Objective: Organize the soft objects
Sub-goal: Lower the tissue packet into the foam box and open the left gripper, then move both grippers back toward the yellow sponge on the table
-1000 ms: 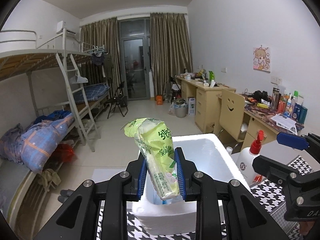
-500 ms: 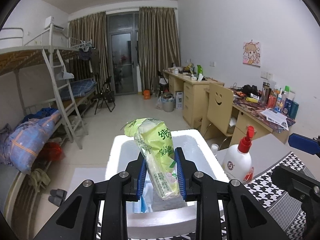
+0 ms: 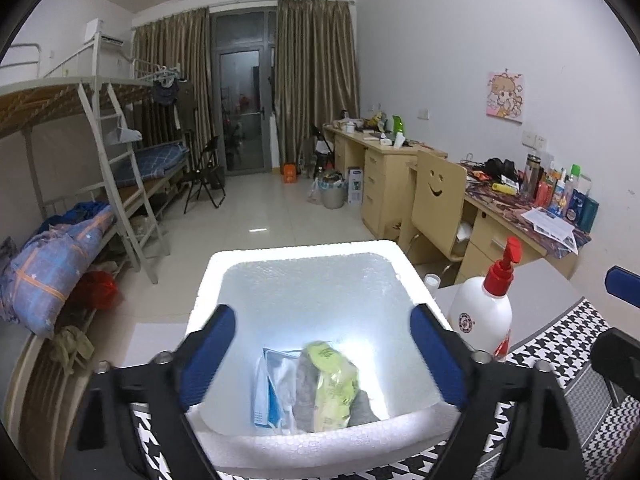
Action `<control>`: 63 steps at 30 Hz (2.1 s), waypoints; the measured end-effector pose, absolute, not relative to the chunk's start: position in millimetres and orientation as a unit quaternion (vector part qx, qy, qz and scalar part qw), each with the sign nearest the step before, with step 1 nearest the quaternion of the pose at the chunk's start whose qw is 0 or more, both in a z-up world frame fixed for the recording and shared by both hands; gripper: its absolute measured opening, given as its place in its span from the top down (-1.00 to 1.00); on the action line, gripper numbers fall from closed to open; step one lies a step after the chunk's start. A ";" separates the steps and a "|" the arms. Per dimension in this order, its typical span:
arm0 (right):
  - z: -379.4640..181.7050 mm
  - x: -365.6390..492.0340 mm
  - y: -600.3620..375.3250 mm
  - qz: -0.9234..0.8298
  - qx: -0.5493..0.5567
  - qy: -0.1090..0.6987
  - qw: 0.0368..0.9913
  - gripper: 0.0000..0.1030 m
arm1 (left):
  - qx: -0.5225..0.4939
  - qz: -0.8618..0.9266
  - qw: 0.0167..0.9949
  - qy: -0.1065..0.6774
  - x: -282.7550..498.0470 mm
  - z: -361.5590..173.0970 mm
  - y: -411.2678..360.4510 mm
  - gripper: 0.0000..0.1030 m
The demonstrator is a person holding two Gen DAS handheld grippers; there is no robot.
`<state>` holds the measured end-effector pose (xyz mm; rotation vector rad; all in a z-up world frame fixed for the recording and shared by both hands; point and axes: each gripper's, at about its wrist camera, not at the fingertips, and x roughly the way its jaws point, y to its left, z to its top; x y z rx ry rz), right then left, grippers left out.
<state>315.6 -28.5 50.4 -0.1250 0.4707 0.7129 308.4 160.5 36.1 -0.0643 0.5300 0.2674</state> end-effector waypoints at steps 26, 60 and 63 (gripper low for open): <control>65.2 285.0 -38.1 0.359 -0.061 0.201 0.909 -0.71 | -0.012 0.160 0.963 0.217 253.1 69.0 142.8 -0.98; 78.8 227.8 -75.1 0.359 -0.059 0.164 0.917 -0.71 | 0.001 0.166 0.973 0.159 170.4 87.5 103.6 -0.98; 78.0 224.0 -77.7 0.368 -0.053 0.168 0.913 -0.71 | -0.003 0.161 0.974 0.157 162.9 88.6 103.9 -0.98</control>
